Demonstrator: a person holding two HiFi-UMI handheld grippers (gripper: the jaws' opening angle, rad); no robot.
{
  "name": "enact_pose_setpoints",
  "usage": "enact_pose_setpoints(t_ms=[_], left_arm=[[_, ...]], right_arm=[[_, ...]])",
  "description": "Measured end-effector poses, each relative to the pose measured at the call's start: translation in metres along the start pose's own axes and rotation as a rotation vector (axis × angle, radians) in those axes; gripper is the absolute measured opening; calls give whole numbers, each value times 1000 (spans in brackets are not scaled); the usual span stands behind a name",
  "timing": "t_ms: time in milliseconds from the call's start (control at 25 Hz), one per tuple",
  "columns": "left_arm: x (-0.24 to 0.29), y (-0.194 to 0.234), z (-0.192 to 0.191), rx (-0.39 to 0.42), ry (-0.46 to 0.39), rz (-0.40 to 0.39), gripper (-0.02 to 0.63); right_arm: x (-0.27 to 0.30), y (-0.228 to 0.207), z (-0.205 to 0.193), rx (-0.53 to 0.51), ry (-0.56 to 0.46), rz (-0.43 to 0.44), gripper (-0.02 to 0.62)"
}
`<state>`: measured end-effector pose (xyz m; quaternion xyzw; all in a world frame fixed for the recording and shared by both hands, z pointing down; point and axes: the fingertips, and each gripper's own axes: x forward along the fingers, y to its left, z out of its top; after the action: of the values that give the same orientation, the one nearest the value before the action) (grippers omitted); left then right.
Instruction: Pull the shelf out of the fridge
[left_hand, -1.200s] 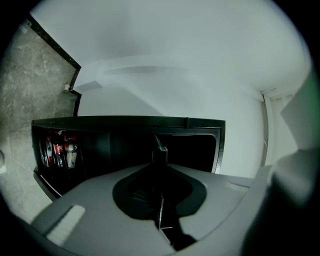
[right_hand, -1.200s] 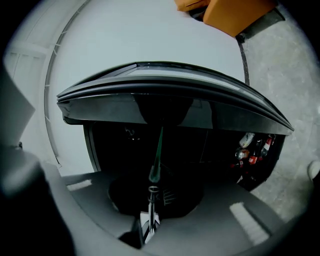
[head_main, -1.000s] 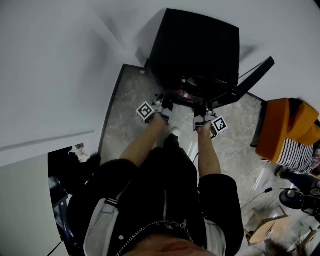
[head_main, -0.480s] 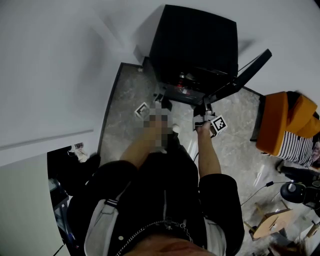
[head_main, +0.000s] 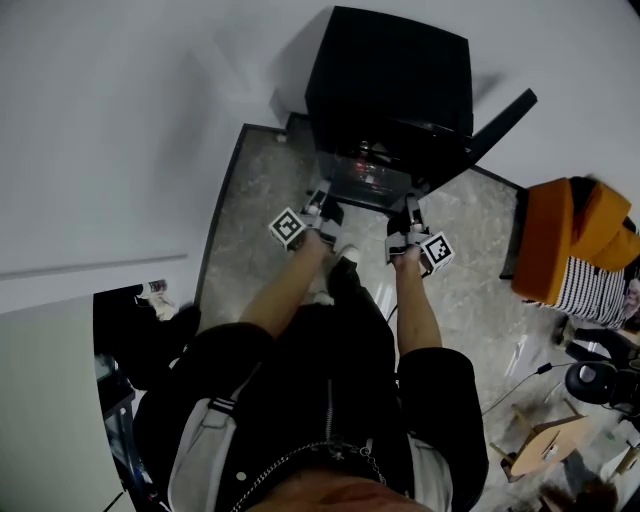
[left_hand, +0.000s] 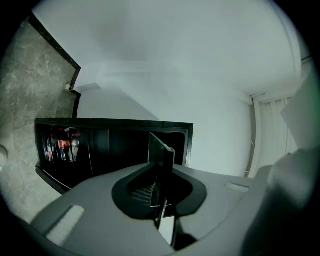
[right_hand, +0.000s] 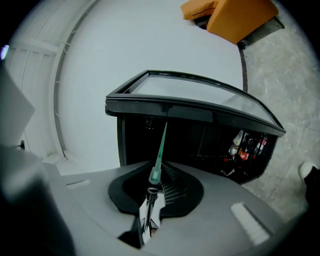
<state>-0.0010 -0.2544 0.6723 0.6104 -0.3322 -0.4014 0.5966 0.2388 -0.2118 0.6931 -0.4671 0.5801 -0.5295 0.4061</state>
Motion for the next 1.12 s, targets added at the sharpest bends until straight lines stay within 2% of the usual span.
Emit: enact_pose_setpoints(t_ms=[240, 800, 1000, 1120], left_arm=[[-39, -14, -7, -1, -8, -22, 31], [-89, -36, -21, -14, -28, -66, 32], [-138, -47, -28, -6, -21, -96, 32], [-136, -48, -28, 1, -19, -92, 32]], right_arm=[[-33, 16, -19, -24, 1, 14, 32], [-75, 37, -38, -44, 25, 32, 32], [-117, 45, -65, -58, 24, 59, 32], [-116, 47, -62, -56, 26, 55, 32]])
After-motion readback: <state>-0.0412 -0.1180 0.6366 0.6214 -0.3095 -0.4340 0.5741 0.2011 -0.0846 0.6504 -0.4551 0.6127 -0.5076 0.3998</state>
